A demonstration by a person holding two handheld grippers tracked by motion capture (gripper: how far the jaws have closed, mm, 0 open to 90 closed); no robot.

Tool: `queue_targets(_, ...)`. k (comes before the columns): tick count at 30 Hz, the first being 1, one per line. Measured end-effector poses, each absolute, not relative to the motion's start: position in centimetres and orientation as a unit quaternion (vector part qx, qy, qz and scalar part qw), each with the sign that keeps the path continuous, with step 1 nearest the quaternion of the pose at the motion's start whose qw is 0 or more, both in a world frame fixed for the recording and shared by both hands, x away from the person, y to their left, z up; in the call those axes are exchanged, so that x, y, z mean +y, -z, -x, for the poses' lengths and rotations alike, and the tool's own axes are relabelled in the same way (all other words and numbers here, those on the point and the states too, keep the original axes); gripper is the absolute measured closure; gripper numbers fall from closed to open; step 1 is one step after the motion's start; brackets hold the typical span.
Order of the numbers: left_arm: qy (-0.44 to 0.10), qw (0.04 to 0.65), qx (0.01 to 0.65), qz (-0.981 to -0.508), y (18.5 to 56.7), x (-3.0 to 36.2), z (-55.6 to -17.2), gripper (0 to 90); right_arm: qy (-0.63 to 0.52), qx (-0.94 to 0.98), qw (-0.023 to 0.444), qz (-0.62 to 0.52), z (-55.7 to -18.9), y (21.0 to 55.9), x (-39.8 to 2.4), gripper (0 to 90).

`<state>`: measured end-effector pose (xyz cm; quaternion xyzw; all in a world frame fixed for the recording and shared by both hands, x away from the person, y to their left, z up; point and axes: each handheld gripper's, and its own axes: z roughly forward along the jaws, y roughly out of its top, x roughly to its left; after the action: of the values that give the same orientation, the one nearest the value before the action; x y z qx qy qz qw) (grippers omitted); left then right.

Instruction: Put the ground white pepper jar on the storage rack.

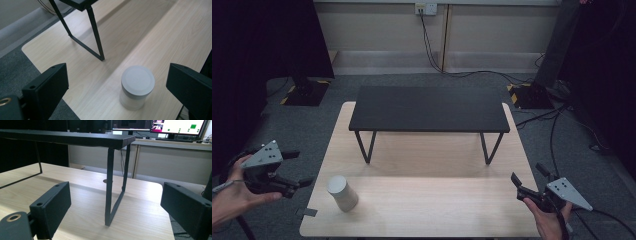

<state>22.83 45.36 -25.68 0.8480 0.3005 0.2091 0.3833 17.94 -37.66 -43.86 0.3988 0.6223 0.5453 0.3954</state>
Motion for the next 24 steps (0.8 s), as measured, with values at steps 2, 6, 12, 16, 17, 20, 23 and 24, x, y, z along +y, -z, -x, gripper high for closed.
queue_targets(2, -0.206, 0.381, 0.299, -0.850, 26.1, 45.1, -23.1, 3.3, -0.545, 0.623, 0.395, -0.400, -18.0, 43.8, -37.6, 8.6)
queue_targets(6, -0.201, 0.371, 0.296, -0.857, 26.6, 44.4, -23.6, 3.5, -0.544, 0.623, 0.395, -0.399, -18.0, 43.8, -37.6, 8.6)
queue_targets(12, -0.187, 0.361, 0.293, -0.865, 28.1, 43.5, -24.5, 3.6, -0.544, 0.623, 0.396, -0.400, -17.9, 43.8, -37.6, 8.6)
queue_targets(16, -0.180, 0.355, 0.291, -0.870, 28.9, 43.0, -24.9, 3.8, -0.543, 0.623, 0.396, -0.400, -17.9, 43.9, -37.6, 8.6)
queue_targets(17, -0.178, 0.351, 0.290, -0.873, 29.1, 42.8, -25.0, 3.8, -0.543, 0.623, 0.396, -0.400, -17.9, 43.8, -37.6, 8.6)
queue_targets(20, -0.171, 0.348, 0.289, -0.875, 29.8, 42.5, -25.4, 3.9, -0.543, 0.622, 0.398, -0.400, -17.9, 43.9, -37.6, 8.6)
queue_targets(23, -0.164, 0.349, 0.290, -0.876, 30.6, 42.2, -25.7, 4.1, -0.543, 0.622, 0.398, -0.400, -17.9, 43.9, -37.7, 8.6)
queue_targets(24, -0.161, 0.349, 0.289, -0.877, 30.8, 42.1, -25.8, 4.3, -0.543, 0.622, 0.398, -0.401, -17.9, 43.9, -37.7, 8.6)
